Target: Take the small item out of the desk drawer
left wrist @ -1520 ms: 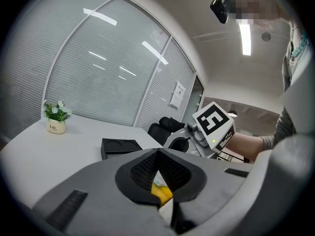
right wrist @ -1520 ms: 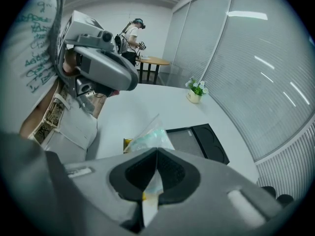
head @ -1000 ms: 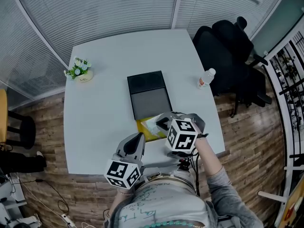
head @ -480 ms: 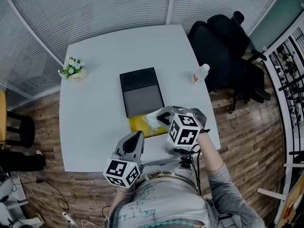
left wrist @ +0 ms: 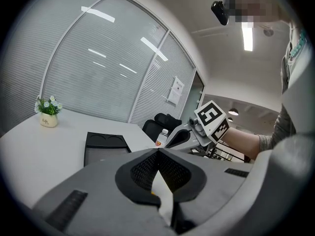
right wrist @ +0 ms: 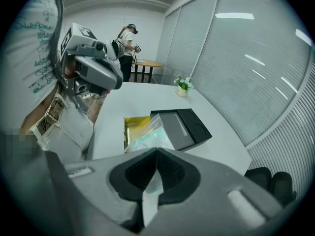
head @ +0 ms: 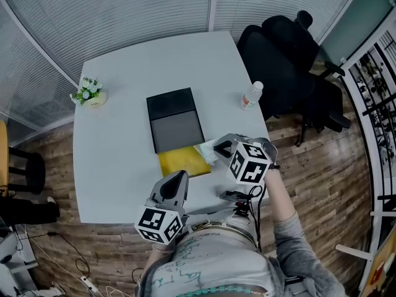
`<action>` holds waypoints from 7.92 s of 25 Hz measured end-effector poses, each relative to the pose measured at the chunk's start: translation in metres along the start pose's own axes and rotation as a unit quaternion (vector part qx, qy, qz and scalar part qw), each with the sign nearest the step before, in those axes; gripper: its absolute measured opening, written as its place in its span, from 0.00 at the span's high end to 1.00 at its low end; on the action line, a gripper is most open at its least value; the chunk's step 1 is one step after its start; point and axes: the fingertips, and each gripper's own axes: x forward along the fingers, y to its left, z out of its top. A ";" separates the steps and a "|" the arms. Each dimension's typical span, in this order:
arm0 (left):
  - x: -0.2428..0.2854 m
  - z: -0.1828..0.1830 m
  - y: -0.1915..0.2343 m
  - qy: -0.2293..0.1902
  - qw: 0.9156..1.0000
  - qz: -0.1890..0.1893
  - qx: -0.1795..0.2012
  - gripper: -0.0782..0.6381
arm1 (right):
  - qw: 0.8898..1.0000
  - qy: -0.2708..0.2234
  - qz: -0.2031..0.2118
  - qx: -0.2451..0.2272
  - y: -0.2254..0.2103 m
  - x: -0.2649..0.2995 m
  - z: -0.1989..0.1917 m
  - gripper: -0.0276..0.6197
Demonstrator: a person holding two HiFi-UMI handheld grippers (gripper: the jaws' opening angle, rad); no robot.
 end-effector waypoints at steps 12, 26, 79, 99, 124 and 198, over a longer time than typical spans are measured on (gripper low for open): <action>0.016 -0.004 -0.024 0.006 1.000 -0.007 0.009 0.90 | 1.000 0.003 -0.011 0.007 -0.005 -0.018 -0.028 0.95; 0.028 -0.008 -0.037 0.015 1.000 -0.013 0.014 0.90 | 1.000 0.001 -0.015 0.017 -0.006 -0.021 -0.047 0.95; 0.046 -0.017 -0.027 0.046 0.998 -0.035 -0.011 0.90 | 0.991 0.092 0.037 0.092 0.031 0.132 -0.161 0.95; 0.044 -0.011 -0.026 0.033 0.999 -0.026 0.001 0.90 | 0.989 0.086 0.047 0.109 0.031 0.129 -0.159 0.94; 0.043 -0.013 -0.030 0.038 0.999 -0.037 -0.001 0.90 | 0.990 0.041 0.052 0.125 0.021 0.053 -0.146 0.70; 0.023 0.072 -0.036 -0.110 0.990 -0.045 0.071 0.90 | 0.873 -0.461 -0.100 0.123 0.009 -0.115 0.096 0.95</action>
